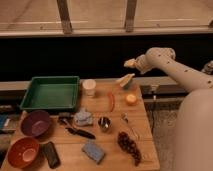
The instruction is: Place eraser in purple bowl
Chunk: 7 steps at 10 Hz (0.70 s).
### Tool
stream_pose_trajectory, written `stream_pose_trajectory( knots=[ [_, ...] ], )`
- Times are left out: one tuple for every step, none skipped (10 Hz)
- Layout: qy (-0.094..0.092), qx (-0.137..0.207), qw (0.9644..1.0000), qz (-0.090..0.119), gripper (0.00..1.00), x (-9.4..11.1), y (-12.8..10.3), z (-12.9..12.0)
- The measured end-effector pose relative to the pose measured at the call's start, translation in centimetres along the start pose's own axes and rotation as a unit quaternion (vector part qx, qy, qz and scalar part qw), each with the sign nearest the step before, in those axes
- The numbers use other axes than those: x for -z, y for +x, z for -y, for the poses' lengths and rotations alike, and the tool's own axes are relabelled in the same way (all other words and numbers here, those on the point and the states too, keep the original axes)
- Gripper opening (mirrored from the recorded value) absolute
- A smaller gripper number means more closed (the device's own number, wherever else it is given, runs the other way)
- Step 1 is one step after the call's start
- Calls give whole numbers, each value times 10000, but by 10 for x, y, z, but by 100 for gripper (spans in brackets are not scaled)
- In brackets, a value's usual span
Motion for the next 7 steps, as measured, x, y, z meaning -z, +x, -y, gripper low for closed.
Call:
stream_pose_trajectory(
  knots=[
    [0, -2, 10000, -1, 70, 0, 0, 0],
    [-5, -22, 10000, -10, 70, 0, -1, 1],
    [-40, -17, 10000, -22, 70, 2, -4, 1],
    [-51, 55, 10000, -50, 70, 9, -8, -2],
    [-55, 220, 9997, -106, 70, 16, -11, -10],
    [-106, 443, 9988, -201, 70, 18, -9, -25],
    [-216, 706, 9967, -325, 70, 16, -2, -46]
  ],
)
